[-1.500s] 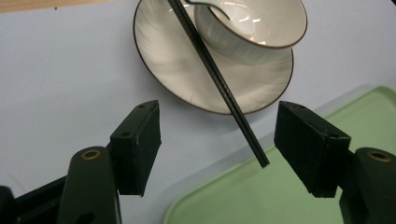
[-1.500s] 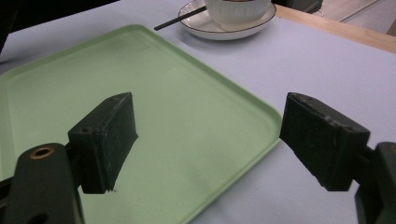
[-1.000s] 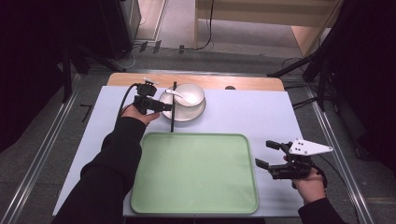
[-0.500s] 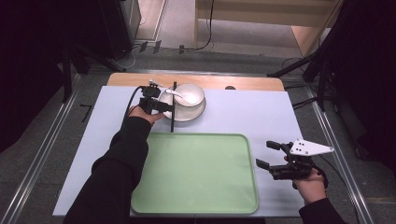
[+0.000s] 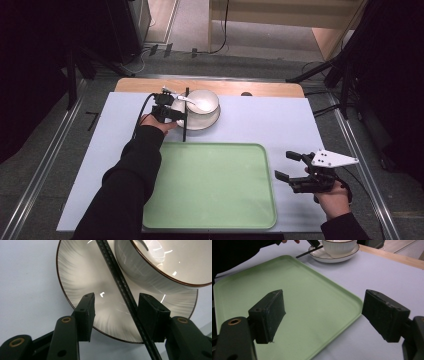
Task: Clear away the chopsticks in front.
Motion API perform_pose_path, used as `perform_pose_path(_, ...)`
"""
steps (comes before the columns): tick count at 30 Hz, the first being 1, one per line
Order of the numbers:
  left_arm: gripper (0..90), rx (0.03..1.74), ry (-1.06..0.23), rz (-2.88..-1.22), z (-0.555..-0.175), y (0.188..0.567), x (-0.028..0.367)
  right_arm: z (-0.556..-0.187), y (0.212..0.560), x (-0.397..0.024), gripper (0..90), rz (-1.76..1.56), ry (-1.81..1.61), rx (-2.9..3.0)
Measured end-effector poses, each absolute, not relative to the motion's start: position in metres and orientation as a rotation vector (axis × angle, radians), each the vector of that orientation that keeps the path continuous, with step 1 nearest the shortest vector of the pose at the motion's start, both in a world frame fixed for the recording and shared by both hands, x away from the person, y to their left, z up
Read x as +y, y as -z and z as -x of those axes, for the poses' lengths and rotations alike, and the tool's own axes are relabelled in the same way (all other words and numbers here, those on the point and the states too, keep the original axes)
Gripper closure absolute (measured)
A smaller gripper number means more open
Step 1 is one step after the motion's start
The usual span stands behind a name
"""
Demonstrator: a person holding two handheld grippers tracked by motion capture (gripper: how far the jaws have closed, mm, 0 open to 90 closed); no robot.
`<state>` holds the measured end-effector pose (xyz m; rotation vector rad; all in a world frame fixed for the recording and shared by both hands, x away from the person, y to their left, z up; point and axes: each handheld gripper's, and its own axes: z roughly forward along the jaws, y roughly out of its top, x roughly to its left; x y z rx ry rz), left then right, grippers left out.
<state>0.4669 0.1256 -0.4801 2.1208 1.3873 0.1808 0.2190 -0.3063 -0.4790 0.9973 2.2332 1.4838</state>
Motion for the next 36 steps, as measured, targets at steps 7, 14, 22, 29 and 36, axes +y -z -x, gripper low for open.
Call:
perform_pose_path(7, 58.2, 1.418, -0.185, -2.117, -0.469, 0.486, 0.121, -0.219, 0.479, -0.306, 19.2, -0.998, -1.485, 2.237)
perform_pose_path(14, 73.0, 1.536, -0.177, -2.059, -0.472, 0.496, 0.114, -0.219, 0.479, -0.306, 19.9, -0.992, -1.49, 2.238)
perform_pose_path(22, 80.0, 1.624, -0.194, -1.997, -0.473, 0.498, 0.109, -0.218, 0.479, -0.308, 19.9, -0.991, -1.492, 2.232)
perform_pose_path(29, 83.2, 1.644, -0.194, -1.973, -0.473, 0.499, 0.107, -0.219, 0.479, -0.309, 20.0, -0.988, -1.498, 2.232)
perform_pose_path(36, 85.9, 1.666, -0.197, -1.959, -0.472, 0.497, 0.109, -0.219, 0.479, -0.308, 19.9, -0.988, -1.5, 2.237)
